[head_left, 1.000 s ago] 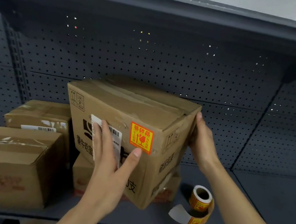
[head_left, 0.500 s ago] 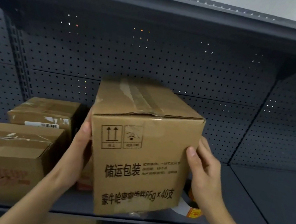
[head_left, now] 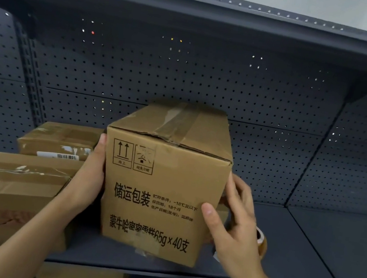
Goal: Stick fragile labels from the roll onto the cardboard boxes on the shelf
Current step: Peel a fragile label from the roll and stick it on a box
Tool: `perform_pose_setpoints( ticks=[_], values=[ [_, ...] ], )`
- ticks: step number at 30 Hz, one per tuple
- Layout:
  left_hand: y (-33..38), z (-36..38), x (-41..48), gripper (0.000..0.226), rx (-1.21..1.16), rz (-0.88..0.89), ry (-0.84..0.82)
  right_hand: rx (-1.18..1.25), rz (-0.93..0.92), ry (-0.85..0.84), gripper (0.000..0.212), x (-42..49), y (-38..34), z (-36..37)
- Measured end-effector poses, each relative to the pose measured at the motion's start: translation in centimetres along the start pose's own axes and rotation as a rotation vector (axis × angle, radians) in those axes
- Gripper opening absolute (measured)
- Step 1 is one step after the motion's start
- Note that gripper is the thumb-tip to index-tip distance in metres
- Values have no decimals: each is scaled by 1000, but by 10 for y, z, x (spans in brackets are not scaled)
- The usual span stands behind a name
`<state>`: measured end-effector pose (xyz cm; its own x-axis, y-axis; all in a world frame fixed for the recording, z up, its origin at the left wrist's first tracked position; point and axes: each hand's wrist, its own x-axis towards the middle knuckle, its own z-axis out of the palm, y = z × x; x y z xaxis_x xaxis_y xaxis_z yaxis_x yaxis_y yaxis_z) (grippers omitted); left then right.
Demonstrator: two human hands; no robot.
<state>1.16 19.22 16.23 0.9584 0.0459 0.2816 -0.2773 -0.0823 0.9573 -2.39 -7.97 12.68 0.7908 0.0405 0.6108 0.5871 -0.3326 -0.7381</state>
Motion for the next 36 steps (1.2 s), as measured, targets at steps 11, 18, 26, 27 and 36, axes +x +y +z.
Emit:
perform_pose_setpoints(
  ticks=[11,18,26,27,36],
  values=[
    [9,5,-28,32,-43,175,167,-70,-87,38,60,1,-4,26],
    [11,-5,-15,33,-58,124,225,69,180,200,38,70,24,8],
    [11,-1,-24,54,133,168,606,242,466,-19,73,151,68,6],
    [11,0,-26,53,160,172,606,271,477,-32,75,157,71,7],
    [4,24,-50,106,309,113,320,349,421,-48,88,160,84,1]
  ],
)
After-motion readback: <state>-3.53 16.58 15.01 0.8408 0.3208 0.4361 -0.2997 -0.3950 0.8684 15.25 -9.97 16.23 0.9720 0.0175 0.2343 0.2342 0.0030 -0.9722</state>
